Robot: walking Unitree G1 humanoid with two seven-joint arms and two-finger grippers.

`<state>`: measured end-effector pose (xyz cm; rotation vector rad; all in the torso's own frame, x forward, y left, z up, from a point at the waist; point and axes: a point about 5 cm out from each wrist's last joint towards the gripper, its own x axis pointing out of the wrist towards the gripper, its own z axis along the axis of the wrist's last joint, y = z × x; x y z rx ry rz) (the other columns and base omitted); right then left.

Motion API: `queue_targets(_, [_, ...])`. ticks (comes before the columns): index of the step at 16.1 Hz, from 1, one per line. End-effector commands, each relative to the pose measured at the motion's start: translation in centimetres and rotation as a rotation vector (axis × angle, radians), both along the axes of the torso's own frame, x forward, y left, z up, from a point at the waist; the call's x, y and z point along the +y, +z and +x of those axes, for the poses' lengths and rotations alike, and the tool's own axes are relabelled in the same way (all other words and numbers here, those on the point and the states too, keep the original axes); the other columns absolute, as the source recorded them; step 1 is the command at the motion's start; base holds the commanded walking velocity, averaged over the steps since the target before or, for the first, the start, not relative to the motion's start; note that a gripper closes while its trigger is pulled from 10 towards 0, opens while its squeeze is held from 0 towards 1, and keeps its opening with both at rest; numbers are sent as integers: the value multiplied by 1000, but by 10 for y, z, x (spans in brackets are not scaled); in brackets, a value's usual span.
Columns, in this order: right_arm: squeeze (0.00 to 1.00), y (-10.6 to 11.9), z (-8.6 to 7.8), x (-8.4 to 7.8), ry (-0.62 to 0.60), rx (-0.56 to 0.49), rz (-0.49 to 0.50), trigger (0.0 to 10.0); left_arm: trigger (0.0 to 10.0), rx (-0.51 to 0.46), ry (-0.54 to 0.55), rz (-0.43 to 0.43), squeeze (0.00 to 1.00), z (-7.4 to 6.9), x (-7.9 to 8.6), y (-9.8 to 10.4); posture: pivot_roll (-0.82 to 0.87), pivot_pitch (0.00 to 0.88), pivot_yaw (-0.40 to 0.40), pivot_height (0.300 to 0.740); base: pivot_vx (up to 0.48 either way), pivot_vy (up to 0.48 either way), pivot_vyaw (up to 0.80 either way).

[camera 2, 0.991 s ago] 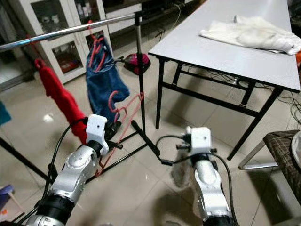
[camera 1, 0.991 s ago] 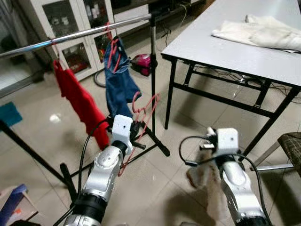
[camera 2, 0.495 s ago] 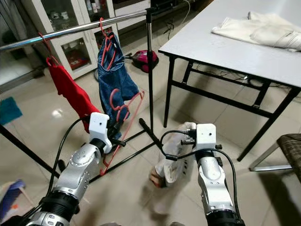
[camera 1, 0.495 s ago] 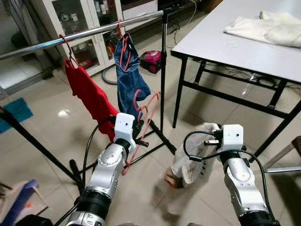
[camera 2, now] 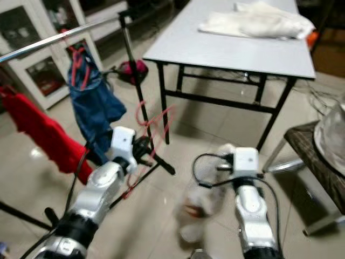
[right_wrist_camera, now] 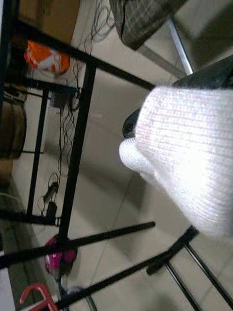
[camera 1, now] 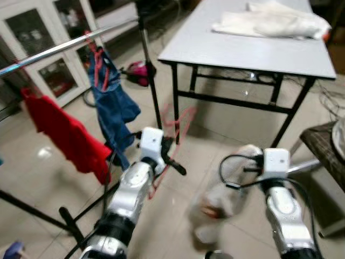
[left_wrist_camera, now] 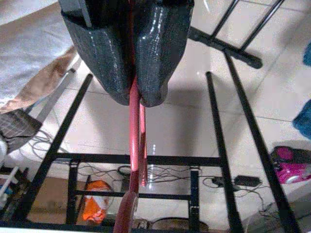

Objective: Hang hanger

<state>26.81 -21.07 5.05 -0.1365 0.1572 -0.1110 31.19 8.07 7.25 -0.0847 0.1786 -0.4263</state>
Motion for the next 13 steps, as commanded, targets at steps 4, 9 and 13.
queue_targets(4, [0, 10, 4, 3, 18, -44, -14, 0, 10000, 44, 41, -43, 0, 2, 6, -6, -207, 0, 134, 740, 0, 0, -200])
queue_targets(9, [0, 6, -2, 0, 5, -32, -15, 0, 10000, -11, 3, 17, 0, 5, 4, -4, -230, 0, 134, 740, 0, 0, -800])
queue_targets(13, [0, 8, 1, 3, 6, -37, -43, 10000, 10000, -94, -87, -1, 0, 6, -9, 7, -257, 0, 160, 740, 409, -63, 0])
